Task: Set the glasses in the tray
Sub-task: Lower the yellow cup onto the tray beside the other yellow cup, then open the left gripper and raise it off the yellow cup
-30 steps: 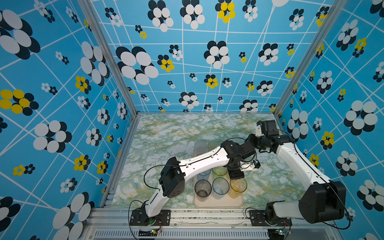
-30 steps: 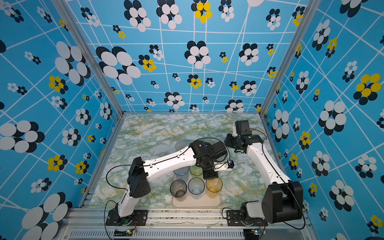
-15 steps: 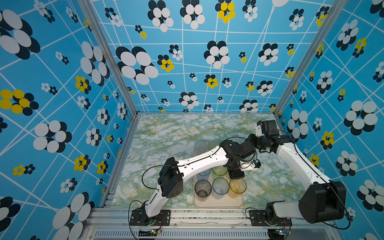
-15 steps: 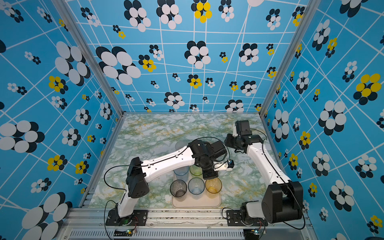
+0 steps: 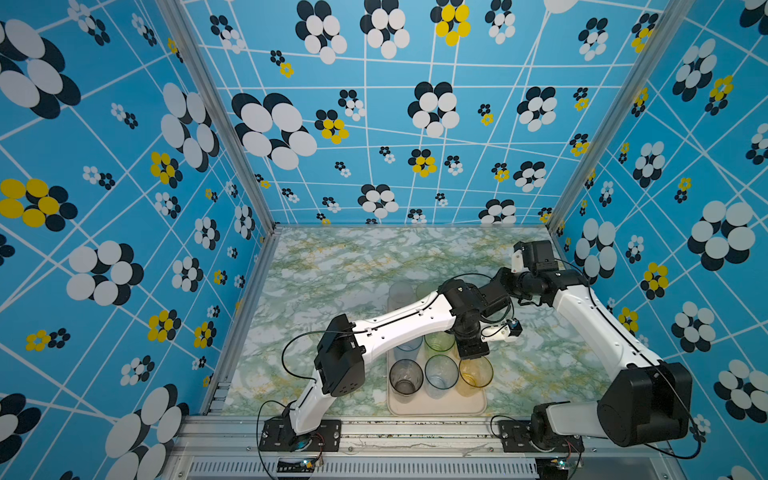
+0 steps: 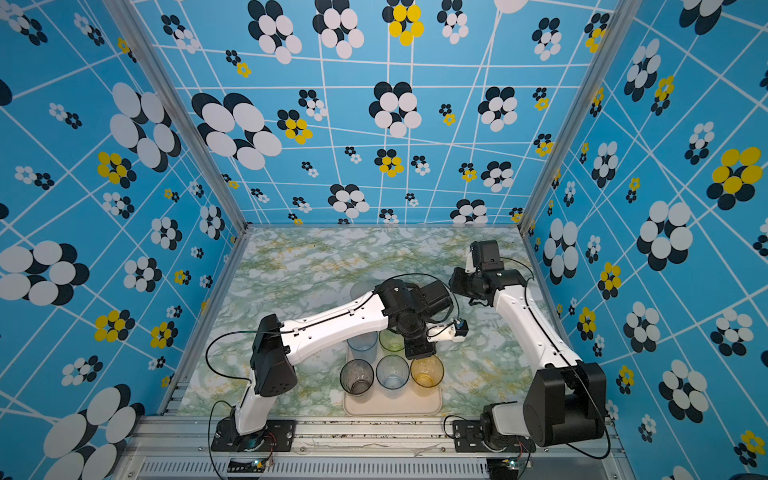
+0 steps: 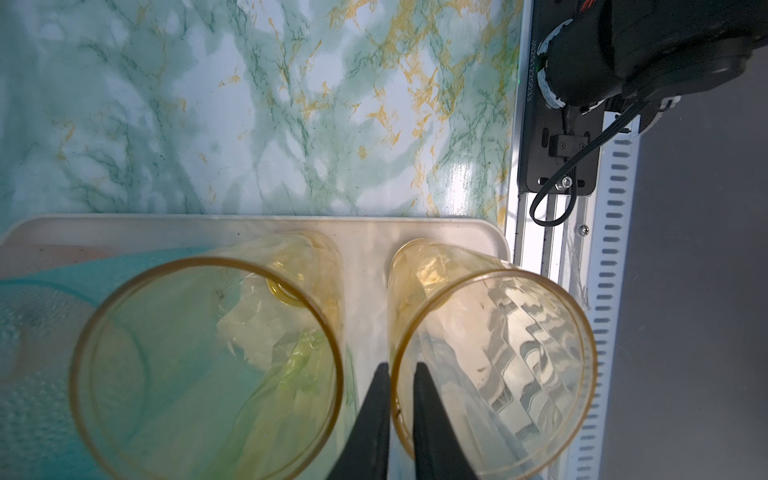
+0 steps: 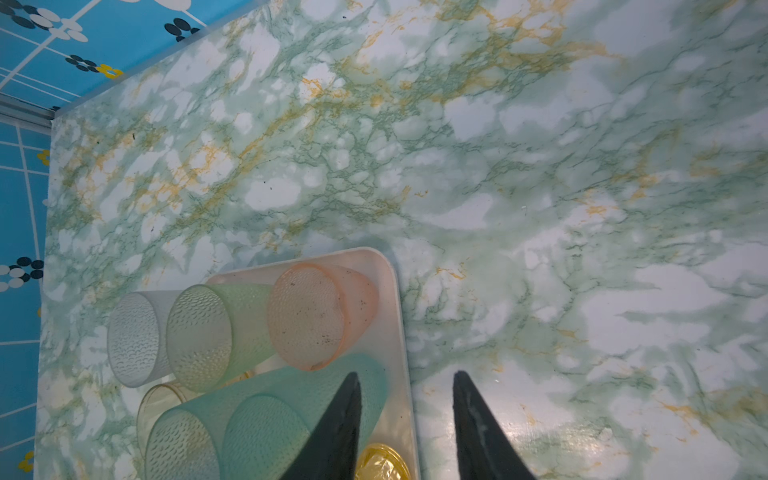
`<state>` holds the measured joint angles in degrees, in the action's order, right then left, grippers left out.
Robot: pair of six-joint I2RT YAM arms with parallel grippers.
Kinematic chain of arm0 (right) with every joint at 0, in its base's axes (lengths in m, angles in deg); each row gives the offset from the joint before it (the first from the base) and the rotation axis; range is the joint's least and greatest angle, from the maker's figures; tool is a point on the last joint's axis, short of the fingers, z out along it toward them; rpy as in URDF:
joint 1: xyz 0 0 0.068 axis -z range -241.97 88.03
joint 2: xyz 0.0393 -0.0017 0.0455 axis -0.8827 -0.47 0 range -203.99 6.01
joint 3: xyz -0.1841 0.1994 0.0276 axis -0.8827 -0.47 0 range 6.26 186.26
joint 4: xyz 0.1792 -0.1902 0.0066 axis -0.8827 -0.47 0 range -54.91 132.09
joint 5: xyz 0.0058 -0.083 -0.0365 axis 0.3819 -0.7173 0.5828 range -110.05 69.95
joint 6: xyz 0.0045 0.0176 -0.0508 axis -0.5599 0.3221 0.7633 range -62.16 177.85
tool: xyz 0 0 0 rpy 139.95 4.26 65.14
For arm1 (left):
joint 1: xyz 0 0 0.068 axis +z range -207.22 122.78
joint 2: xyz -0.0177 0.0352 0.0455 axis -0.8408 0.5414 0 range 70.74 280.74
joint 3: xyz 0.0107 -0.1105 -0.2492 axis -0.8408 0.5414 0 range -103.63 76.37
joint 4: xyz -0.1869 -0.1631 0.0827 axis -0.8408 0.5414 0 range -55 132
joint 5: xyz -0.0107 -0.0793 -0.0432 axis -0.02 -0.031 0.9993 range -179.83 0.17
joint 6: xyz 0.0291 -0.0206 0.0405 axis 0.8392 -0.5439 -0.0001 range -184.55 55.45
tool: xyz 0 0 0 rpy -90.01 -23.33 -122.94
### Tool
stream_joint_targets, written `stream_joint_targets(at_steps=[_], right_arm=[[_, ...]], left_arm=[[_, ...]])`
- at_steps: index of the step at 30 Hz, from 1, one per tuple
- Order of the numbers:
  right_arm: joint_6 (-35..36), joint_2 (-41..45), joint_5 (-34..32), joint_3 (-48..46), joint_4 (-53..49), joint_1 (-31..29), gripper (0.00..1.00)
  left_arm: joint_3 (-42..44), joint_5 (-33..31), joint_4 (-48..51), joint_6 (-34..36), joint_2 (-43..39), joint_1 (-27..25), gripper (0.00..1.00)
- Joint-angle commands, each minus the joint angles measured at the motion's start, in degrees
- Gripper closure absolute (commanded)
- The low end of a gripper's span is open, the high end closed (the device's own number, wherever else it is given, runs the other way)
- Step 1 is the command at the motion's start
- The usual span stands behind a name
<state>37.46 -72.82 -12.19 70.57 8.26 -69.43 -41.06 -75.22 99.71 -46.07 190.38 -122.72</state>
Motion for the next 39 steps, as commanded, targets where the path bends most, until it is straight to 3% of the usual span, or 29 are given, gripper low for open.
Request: stream_joint_targets(at_steps=[1,10,18,24,28,39], right_arm=[[0.1,0.4,0.3,-0.2,-0.5,0.3,0.60],[0.3,0.4,0.2,-0.9,0.2,0.3,0.60],[0.9,-0.5,0.3,-1.0,0.3,0.3,0.59],[1.1,-0.4,-0.3,-1.2,0.2,0.3,0.58],[1.2,-0.7,-0.3,-1.5,0.7,0.3,0.57],[1.2,2.6,-2.9,-7.9,7.5,0.3,0.57]], left_arm=[[0.8,1.3,1.1,-0.5,-3.3,0.3,0.85],[3.2,2.0,-1.6,-0.7,-8.8,1.1,0.85],[10.3,1.8,-10.0,-3.9,-17.4,7.4,0.85],[25.2,1.2,-25.2,-10.2,-31.0,16.8,0.84],[38.0,0.0,-37.4,-15.5,-42.1,25.6,0.74],[65.4,-16.2,-55.0,-25.8,-61.1,48.9,0.61]])
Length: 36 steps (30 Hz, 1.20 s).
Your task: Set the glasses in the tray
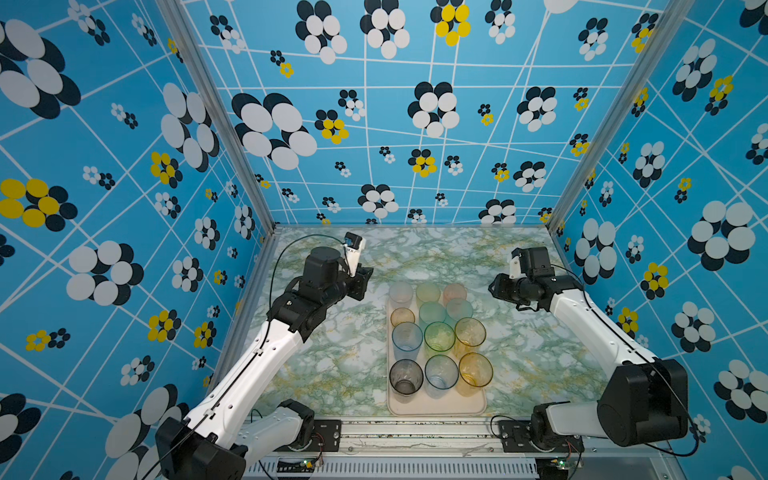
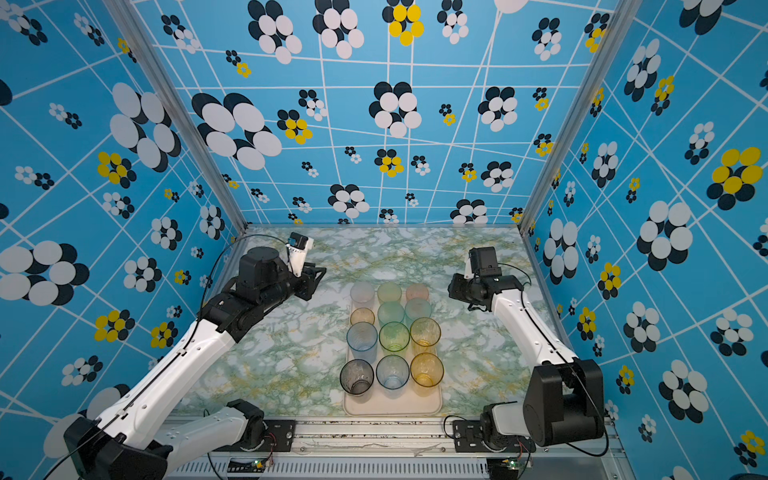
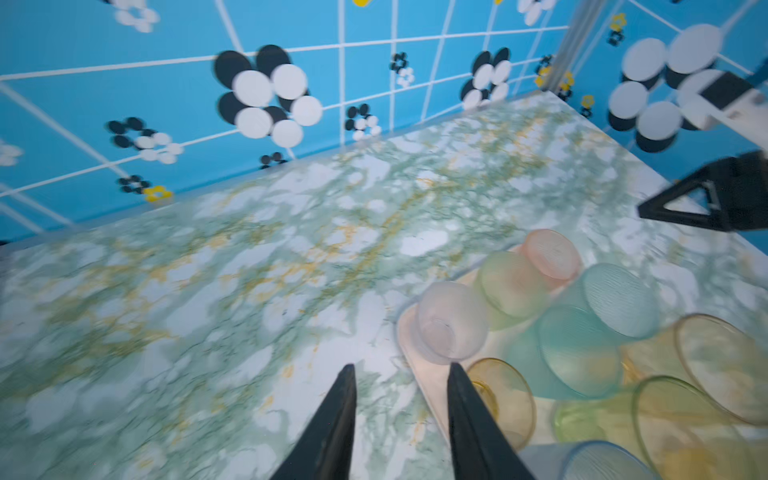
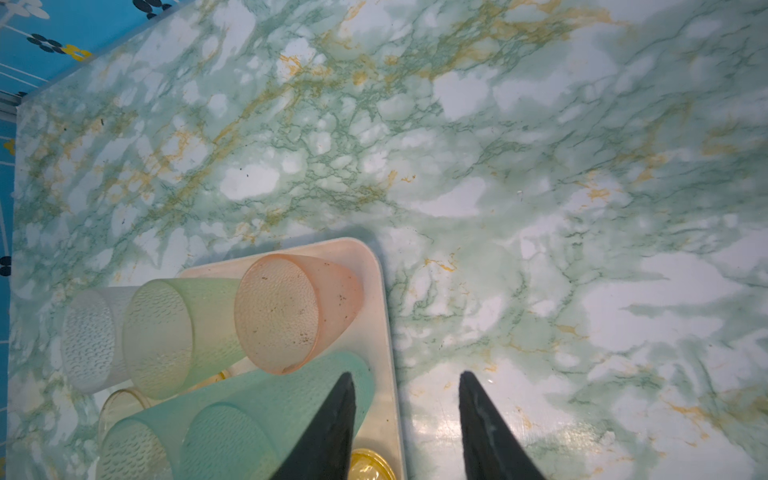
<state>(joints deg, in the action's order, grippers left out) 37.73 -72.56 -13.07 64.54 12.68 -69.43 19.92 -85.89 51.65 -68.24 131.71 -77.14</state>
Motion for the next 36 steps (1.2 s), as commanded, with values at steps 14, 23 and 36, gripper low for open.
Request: stream_joint_targets(at_steps=[14,23,36], right_arm=[[2.3,6.2,-8.5,-12.7,14.6,0.3,0.53],[3.3,9.1,-14.2,-17.4,20.9,0.3,0.51],[5.1,10.1,-19.6,-20.4,26.4,0.3,0.50]], left_arm=[[25.8,-19.6,-25.2,-7.2,-6.0,12.4,0.52],[38.4,-24.9,-54.8,2.7,3.6,13.2,0.10],[39.7,-21.7,-76.9,4.7,24.5,12.8,0.01]])
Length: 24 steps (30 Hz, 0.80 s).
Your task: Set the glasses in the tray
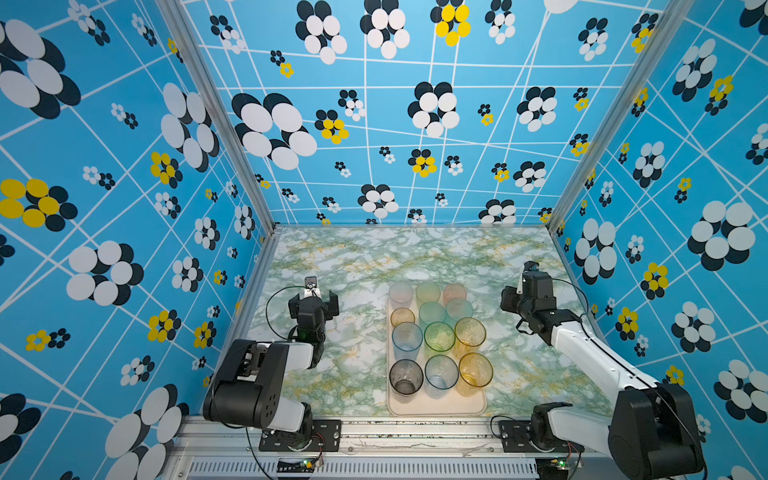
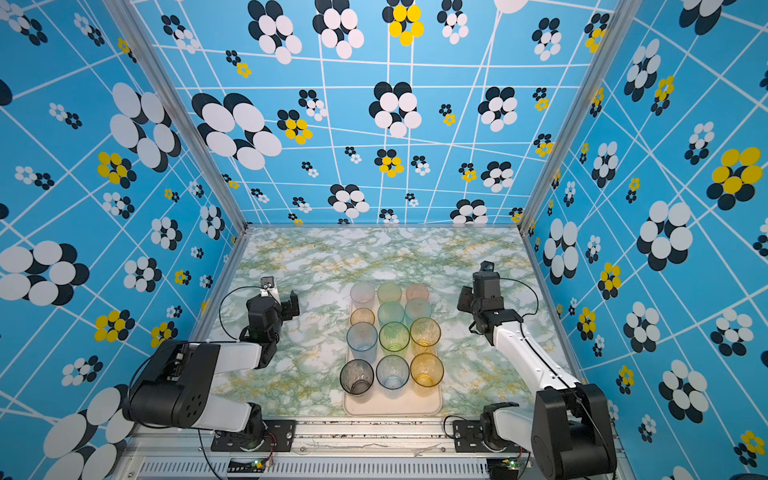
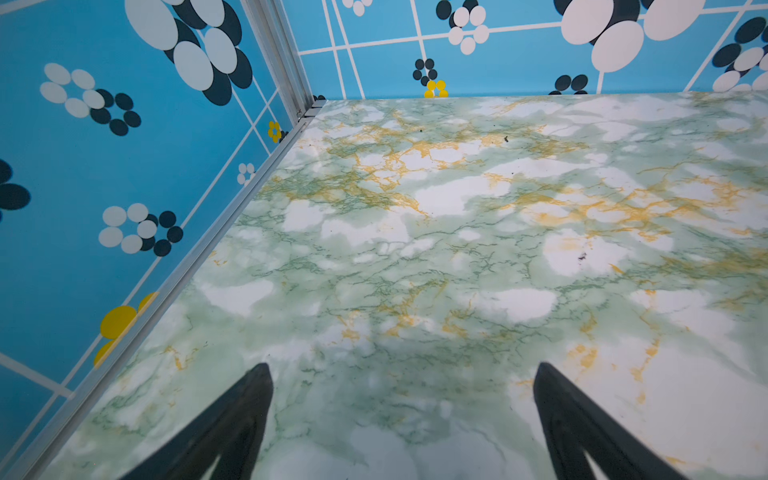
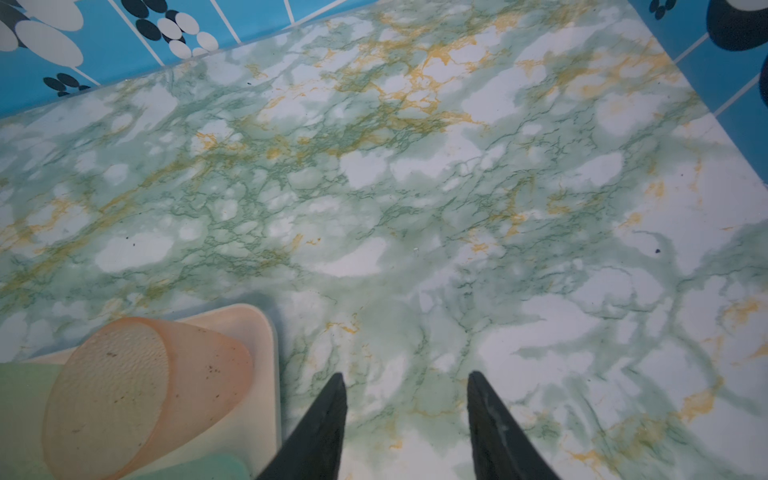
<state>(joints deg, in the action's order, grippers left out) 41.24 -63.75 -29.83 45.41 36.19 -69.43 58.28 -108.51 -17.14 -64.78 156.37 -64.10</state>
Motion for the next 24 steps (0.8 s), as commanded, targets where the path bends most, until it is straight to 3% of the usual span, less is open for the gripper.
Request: stream_joint_targets(at_steps=[1,4,7,17,20,24], right_arm=[[1.7,1.5,-3.5,-1.9,4.2,0.3,0.50],[1.9,1.8,-5.3,-4.1,9.3,0.3,0.48],[3.7,1.4,-7.2,-6.4,16.5,0.3,0.48],[12.8,-7.6,-15.0,-11.2,37.6,0.3,0.48],[14.5,-10.8,-14.2,-14.5,47.9,2.5,0.48],[13.9,-14.0,-9.5,-15.6,51.6,3.9,0.48]], left_arm=[[2.2,1.5,-10.0,1.5,0.2,-0.2,0.01],[3.2,4.3,-18.0,5.1,5.5,-1.3,0.01],[1.7,6.1,-10.8,3.3,3.0,-0.4,0.01],[1.3,6.3,-10.7,3.2,3.4,-0.1,0.01],[1.3,6.3,-10.5,3.1,3.3,-0.1,0.01],[1.3,6.3,-10.5,3.1,3.3,-0.1,0.01]])
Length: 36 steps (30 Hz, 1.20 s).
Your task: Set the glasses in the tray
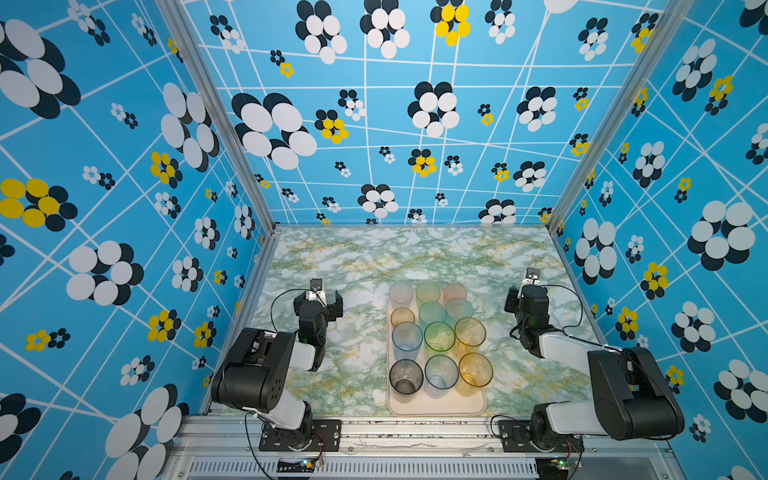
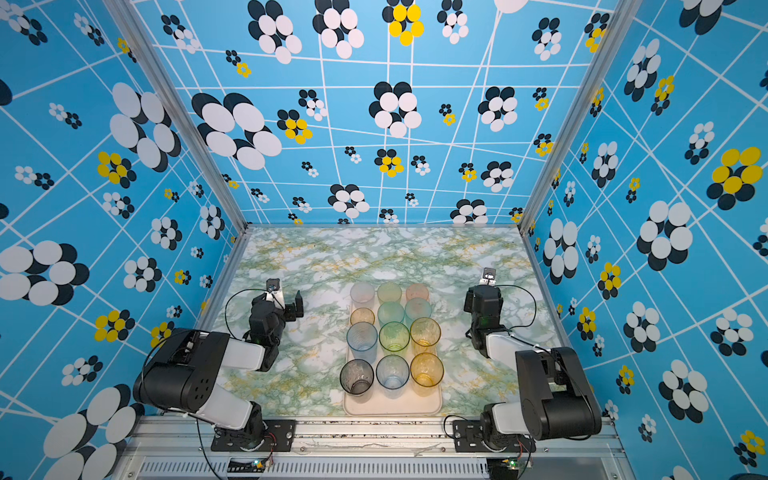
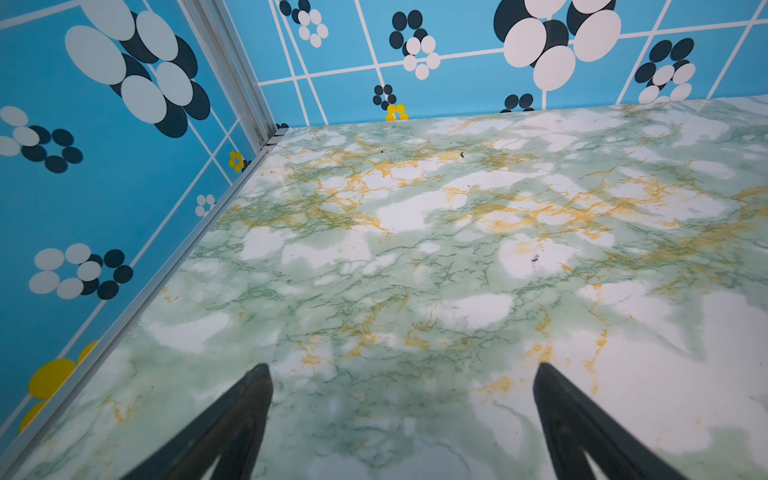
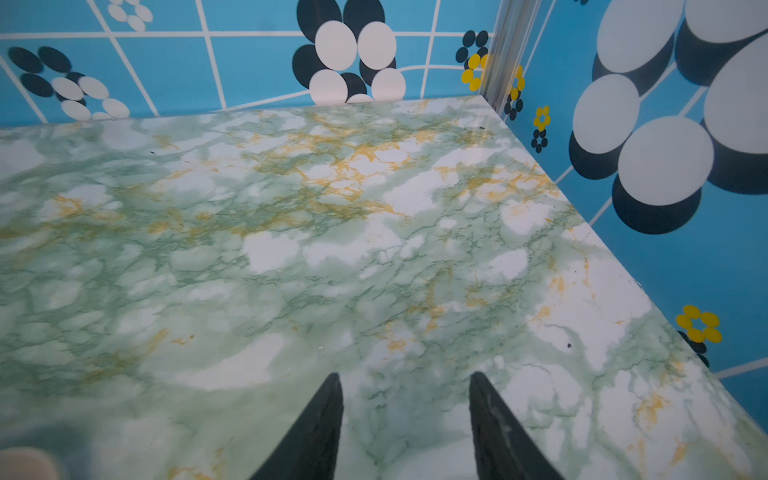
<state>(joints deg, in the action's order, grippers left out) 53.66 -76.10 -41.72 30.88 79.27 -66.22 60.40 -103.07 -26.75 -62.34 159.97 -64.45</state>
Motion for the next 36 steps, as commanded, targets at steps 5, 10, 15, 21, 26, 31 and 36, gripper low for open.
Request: stream_joint_targets(at_steps=[5,10,15,21,26,31,36], right_arm=[[2.6,-5.5,7.1,-2.4,14.1,1.3,0.49],[2.3,-6.4,8.8,-2.2,14.0,2.0,0.48],[2.2,-6.7,9.7,-2.6,15.2,2.4,0.34],[1.9,-6.8,10.4,-2.4,14.8,2.8,0.01],[2.1,-6.7,10.4,-2.4,14.8,2.9,0.01],[2.3,-6.7,10.4,-2.6,15.0,2.9,0.01],[2.2,-6.7,10.4,-2.6,15.0,2.9,0.01]], left_arm=[[-0.9,0.9,-0.8,0.7,-0.3,0.3,0.01],[-1.7,1.4,0.8,0.4,-0.4,0.6,0.01],[-3.8,3.2,5.2,-0.7,-0.6,2.0,0.01],[-5.1,4.9,7.9,-1.7,-0.7,3.2,0.01],[-5.2,5.1,8.1,-1.8,-0.7,3.4,0.01],[-5.2,5.1,8.1,-1.8,-0.7,3.4,0.01],[-5.2,5.1,8.1,-1.8,-0.7,3.4,0.01]])
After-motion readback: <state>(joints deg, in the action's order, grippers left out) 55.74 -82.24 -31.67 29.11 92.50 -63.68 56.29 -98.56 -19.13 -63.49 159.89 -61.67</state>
